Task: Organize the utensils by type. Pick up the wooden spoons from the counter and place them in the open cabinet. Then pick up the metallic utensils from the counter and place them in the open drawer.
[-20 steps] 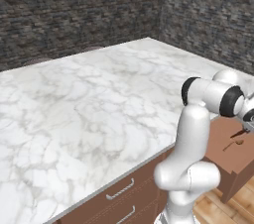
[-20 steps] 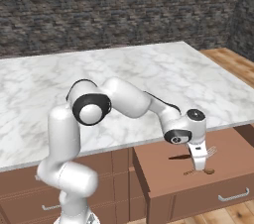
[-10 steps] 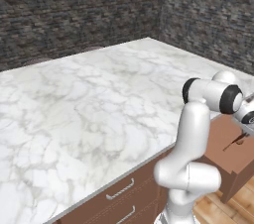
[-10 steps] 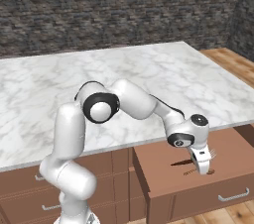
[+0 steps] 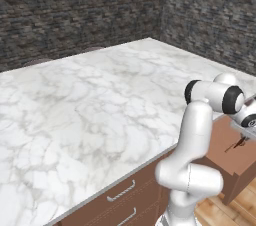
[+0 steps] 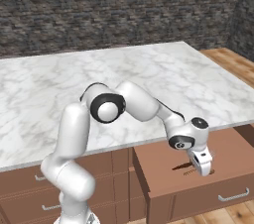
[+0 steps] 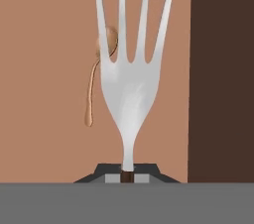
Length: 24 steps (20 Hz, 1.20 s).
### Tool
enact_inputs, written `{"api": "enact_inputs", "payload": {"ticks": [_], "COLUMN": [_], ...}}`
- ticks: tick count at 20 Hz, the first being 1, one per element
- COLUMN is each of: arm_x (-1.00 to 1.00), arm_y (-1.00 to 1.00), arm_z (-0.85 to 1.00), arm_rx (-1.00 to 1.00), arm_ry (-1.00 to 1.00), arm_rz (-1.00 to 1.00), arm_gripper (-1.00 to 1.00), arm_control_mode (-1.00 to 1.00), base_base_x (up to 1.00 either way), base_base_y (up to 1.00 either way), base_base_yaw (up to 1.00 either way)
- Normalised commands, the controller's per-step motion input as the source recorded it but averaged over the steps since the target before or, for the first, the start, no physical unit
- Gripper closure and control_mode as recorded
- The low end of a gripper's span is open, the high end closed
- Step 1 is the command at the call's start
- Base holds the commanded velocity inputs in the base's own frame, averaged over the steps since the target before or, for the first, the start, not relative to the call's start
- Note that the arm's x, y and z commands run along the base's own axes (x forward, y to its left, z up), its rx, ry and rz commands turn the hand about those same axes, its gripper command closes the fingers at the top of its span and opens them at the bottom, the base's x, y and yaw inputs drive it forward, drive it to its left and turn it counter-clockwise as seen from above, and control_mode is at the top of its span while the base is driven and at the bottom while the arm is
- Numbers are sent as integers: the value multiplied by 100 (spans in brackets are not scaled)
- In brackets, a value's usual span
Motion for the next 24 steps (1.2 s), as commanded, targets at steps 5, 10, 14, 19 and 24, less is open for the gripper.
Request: {"api": "enact_inputs", "payload": {"ticks": [5,10,14,19,24], "arm_x": [17,10,8,11,1], "arm_y": [0,0,0,-1,0], "arm_z": [-22,-22,-17,-11,-24], "arm_rx": [0,0,0,4,1], "arm_ry": [7,8,3,0,1], "arm_rz": [9,8,4,2,1], "arm_gripper": [100,100,100,100,100], "arm_control_mode": [-100,-100,-100,-100,-100], "base_base_x": [0,0,0,0,0], "base_base_y": [0,0,0,0,0], "base_base_yaw": [0,0,0,0,0]}}
